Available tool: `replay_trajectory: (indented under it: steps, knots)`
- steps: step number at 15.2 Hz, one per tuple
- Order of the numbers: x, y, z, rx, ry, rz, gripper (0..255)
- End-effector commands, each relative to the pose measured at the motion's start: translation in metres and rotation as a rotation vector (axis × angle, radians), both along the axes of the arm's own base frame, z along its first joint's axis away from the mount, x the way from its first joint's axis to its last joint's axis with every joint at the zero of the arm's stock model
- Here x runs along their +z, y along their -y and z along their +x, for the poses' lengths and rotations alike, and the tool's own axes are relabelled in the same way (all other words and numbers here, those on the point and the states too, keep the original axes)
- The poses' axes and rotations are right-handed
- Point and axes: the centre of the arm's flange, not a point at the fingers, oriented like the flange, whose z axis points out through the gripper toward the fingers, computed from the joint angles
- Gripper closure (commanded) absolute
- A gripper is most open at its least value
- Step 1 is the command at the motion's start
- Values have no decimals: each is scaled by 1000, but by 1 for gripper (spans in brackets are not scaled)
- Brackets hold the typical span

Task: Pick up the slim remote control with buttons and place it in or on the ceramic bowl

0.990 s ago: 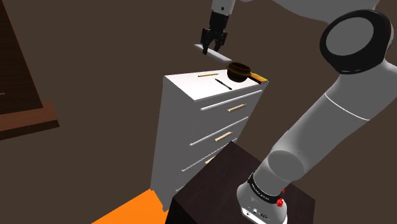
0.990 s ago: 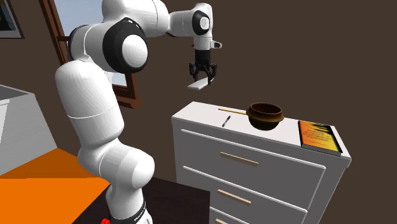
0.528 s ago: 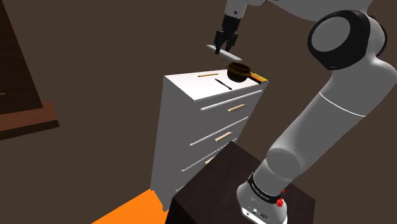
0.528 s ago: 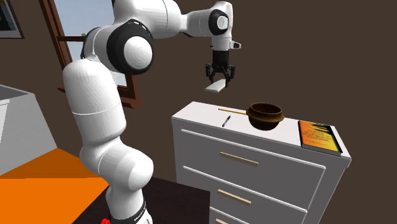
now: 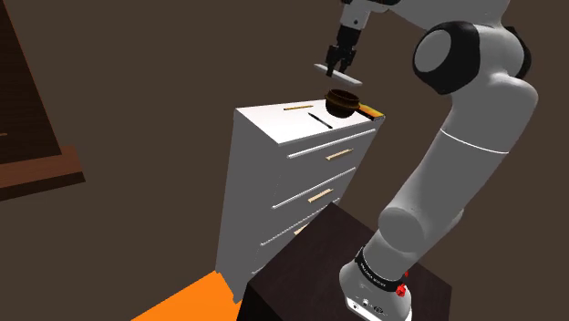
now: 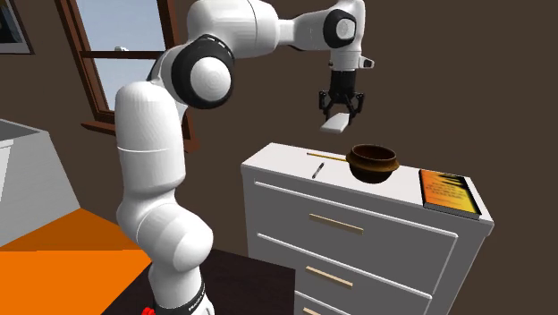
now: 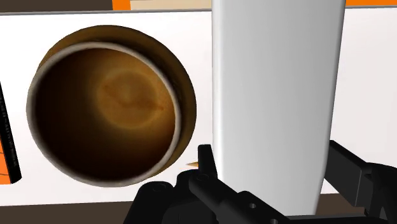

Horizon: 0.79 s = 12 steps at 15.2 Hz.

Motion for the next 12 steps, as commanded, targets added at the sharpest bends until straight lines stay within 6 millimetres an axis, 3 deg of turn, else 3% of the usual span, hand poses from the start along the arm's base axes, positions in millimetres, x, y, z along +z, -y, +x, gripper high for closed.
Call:
replay_trajectory:
  steps: [1, 8, 12]
  knots:
    - [-1, 25, -7, 2, 0, 0, 255]
    - [-1, 122, -21, 2, 0, 0, 255]
    - [-22, 122, -21, 2, 0, 0, 255]
